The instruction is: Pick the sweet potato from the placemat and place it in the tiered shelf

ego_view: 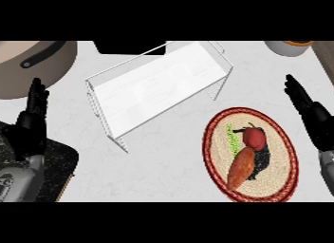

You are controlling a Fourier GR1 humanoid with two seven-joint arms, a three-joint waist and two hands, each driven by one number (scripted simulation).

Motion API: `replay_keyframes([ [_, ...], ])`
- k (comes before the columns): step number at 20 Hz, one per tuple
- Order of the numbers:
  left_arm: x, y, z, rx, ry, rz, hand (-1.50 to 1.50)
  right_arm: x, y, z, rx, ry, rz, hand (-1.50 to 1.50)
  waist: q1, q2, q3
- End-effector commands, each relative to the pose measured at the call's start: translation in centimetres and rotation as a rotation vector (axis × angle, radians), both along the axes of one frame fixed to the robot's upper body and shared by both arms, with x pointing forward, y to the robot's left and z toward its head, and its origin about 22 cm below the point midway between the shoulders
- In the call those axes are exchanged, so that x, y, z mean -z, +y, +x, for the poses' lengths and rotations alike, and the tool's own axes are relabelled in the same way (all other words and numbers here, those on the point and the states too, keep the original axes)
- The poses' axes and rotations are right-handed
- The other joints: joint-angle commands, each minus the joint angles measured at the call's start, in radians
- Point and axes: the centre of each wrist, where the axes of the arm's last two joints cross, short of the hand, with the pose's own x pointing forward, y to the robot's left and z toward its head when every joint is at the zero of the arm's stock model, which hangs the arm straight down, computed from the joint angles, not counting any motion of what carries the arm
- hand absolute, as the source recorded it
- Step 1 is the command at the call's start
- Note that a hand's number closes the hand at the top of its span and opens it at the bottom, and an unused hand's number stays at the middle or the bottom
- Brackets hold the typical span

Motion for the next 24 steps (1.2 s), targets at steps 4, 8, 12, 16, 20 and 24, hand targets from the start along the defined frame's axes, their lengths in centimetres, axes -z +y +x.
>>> replay_keyframes([
  [4,4.4,2.0,-3.4,-0.052,0.329,-0.158,0.0,-0.8,-4.2,-4.1,0.437,-0.147,-0.053,1.5,-0.114,-0.016,0.018],
  [8,7.2,0.6,-5.8,-0.041,0.478,-0.301,0.0,5.0,-11.1,-11.7,0.871,0.199,-0.217,1.5,-0.177,0.002,0.015],
  [12,6.5,0.2,-5.3,0.035,0.541,-0.337,0.0,7.1,-6.1,-16.2,1.01,0.113,0.023,-1.5,-0.115,-0.009,0.02],
  [16,5.7,1.7,-5.4,0.087,0.56,-0.326,0.0,5.2,-1.8,-21.8,0.849,0.072,0.013,-1.5,-0.069,-0.003,0.019],
  [20,4.2,-1.0,-4.5,0.124,0.553,-0.314,0.0,1.6,0.8,-23.9,0.723,0.128,0.018,-1.5,-0.037,0.002,0.02],
  [24,4.1,-0.7,-4.1,0.164,0.575,-0.321,0.0,-2.9,2.9,-24.4,0.659,0.186,0.027,-1.5,-0.02,0.007,0.019],
])
